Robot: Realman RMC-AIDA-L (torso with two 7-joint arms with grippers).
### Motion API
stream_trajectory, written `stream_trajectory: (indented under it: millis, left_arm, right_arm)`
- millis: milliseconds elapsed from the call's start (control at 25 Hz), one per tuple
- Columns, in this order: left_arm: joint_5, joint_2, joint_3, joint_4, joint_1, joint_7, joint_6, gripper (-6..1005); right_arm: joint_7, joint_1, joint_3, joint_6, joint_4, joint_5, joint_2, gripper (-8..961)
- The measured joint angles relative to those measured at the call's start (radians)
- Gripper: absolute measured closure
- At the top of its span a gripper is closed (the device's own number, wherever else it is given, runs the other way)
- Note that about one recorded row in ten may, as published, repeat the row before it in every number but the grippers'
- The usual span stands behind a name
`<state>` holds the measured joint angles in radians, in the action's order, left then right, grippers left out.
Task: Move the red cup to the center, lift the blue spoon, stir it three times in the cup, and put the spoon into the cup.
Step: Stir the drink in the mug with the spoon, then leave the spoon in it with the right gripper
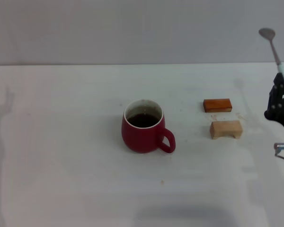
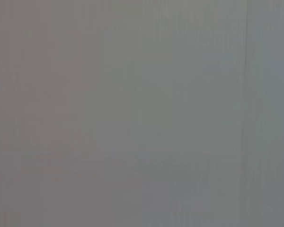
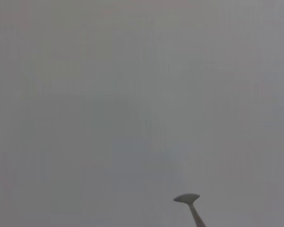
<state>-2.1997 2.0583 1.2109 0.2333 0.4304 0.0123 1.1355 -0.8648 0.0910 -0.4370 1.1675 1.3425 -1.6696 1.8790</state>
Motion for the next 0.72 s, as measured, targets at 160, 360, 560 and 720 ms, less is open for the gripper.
stream_trajectory:
  millis: [160,360,560,720]
  left_arm:
    - [0.000,0.000,0.006,0.000,0.000,0.001,0.000,140]
    - [0.000,0.000,0.008,-0.004,-0.004,0.002,-0.001,140]
    - [0.001,0.000,0.014,-0.010,-0.008,0.002,-0.001,140]
    - [0.002,0.000,0.025,-0.013,-0.009,0.002,-0.001,140]
  right_arm:
    - [-0.028,-0.010,-0.012,-0.025,0.079,0.005,-0.019,795]
    - [-0.056,-0.019,-0.045,-0.114,0.180,0.000,-0.047,795]
    - [-0.178,-0.043,-0.091,-0.241,0.297,-0.003,-0.062,795]
    - [-0.287,-0.098,-0.163,-0.380,0.390,0.003,-0.050,795]
